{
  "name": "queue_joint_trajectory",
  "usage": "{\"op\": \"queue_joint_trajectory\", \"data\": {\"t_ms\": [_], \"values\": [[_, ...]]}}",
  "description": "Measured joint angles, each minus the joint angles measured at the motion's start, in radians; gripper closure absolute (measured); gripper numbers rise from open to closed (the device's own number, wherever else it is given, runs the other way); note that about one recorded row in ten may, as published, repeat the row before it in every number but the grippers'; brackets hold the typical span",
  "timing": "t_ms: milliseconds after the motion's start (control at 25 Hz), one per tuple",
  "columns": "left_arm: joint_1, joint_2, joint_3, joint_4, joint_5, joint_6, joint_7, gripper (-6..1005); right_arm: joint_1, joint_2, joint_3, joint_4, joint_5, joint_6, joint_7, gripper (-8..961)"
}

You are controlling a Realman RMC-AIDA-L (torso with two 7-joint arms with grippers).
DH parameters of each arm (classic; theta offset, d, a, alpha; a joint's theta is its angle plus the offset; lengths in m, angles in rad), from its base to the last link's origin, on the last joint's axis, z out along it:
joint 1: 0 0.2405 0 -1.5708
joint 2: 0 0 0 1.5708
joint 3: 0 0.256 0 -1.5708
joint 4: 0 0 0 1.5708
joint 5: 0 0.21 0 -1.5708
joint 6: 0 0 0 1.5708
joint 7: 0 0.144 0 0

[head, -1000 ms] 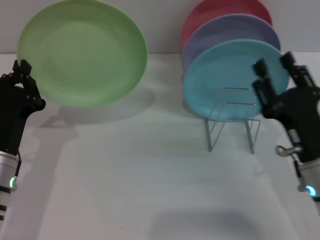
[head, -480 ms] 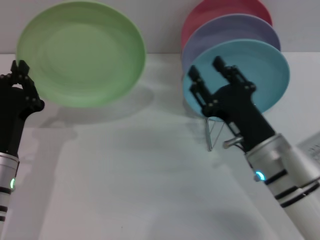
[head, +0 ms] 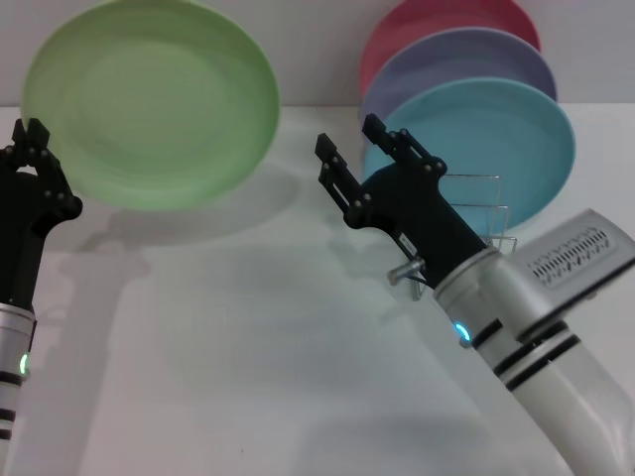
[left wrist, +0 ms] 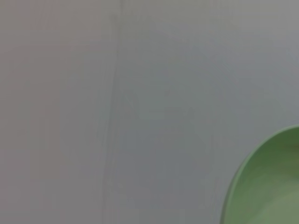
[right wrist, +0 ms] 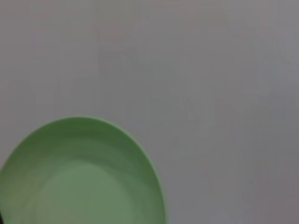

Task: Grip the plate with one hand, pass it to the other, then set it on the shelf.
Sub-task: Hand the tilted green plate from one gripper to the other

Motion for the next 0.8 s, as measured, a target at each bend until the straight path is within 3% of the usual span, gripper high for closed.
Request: {"op": "queue_joint_trajectory", "data": {"t_ms": [400,800], "values": [[-0.005,0.000,0.031,0.009,0.000,0.004,0.001,931,0.015,0.000,0.137,0.044,-0.138,0.141,-0.001,370],[-0.009,0.000,0.035,0.013,-0.035,-0.005,0.003,927,0.019,0.002,0.189,0.048,-0.146,0.194,-0.002,368]]}}
